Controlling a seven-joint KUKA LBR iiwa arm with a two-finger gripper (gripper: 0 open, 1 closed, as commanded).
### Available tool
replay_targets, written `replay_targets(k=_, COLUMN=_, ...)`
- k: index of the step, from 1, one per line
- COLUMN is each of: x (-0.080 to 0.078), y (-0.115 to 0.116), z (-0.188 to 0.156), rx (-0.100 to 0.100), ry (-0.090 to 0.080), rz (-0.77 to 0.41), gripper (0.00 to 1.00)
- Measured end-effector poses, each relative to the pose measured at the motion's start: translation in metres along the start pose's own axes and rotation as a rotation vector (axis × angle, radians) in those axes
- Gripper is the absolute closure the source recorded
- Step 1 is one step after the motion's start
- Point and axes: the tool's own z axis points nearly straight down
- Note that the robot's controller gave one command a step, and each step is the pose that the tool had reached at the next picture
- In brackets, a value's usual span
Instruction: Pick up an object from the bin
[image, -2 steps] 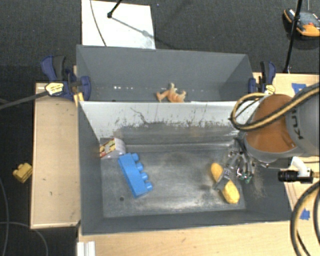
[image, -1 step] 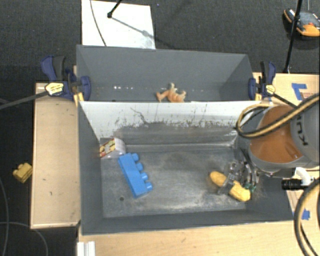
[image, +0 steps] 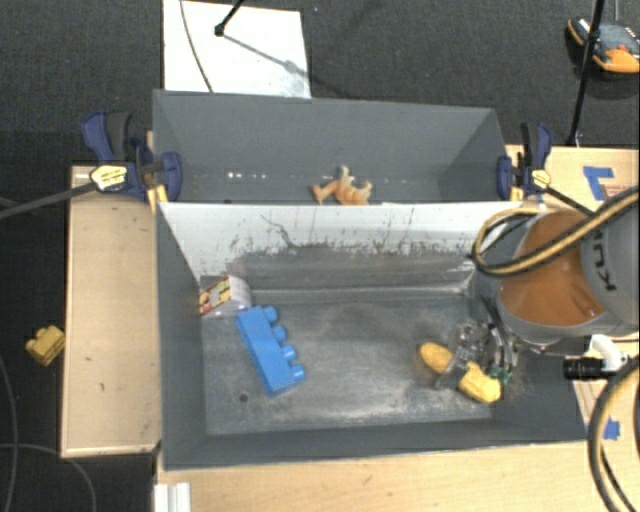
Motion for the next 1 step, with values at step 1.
replay_targets(k=1, x=0.0012, y=-0.0004, z=-0.0049, rx=0.001, ry=0.003, rz=-0.001, gripper=1.00)
